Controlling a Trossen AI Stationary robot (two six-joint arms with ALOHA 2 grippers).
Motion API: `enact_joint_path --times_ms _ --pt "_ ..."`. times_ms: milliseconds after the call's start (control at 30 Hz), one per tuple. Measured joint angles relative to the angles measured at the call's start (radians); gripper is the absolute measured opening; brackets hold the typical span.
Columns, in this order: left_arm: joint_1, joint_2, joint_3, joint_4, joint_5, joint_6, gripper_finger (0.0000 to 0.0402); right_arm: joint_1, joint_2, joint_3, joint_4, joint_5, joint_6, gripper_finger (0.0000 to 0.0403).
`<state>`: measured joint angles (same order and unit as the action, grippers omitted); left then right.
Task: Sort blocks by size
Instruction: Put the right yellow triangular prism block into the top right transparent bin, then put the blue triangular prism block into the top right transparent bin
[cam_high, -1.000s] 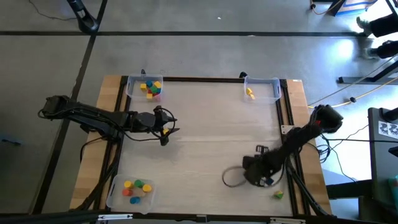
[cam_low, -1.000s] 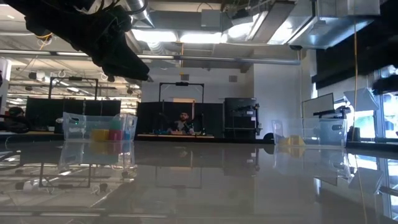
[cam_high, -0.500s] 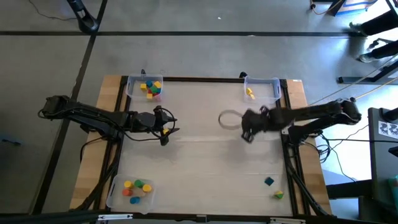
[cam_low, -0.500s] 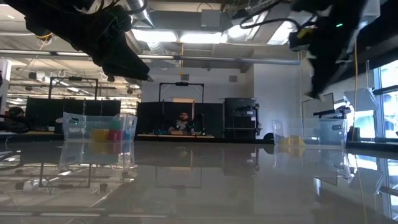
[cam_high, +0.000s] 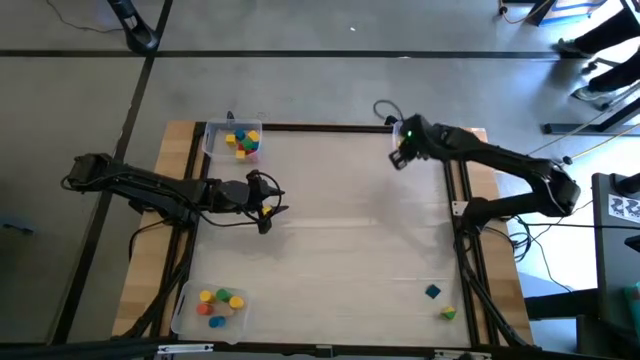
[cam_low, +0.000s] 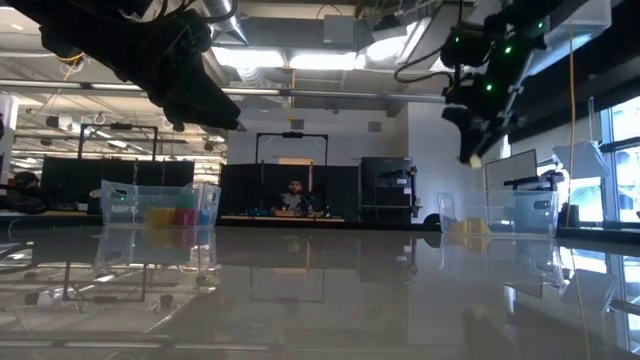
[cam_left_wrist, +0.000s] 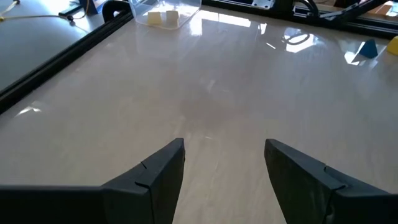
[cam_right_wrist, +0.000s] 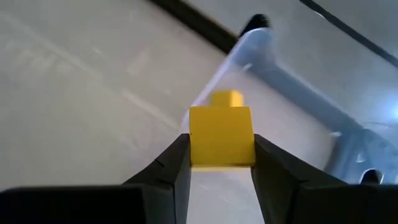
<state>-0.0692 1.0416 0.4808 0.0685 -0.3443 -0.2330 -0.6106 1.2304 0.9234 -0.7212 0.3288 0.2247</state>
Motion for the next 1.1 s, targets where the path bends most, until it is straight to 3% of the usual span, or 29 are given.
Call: enact_joint_path --times_ms 233,433,767,933,1100 --pt "0.000 0.000 0.000 0.000 0.000 0.002 0.0210 -0.162 0.095 -0.002 0.085 -0.028 -0.057 0.0133" --pt "0.000 0.000 0.000 0.000 0.000 0.000 0.0210 -0.205 0.190 -0.002 0.140 -0.024 -0.105 0.0139" --pt "0.000 0.000 0.000 0.000 0.000 0.006 0.0210 -0.201 0.202 0.008 0.100 0.026 -0.138 0.0240" --pt "0.000 0.000 0.000 0.000 0.000 0.008 0.0210 -0.126 0.144 0.065 -0.069 -0.015 -0.119 0.0266" --pt "0.005 0.000 0.000 0.000 0.000 0.007 0.0210 0.055 0.040 0.087 -0.206 -0.091 -0.023 0.0263"
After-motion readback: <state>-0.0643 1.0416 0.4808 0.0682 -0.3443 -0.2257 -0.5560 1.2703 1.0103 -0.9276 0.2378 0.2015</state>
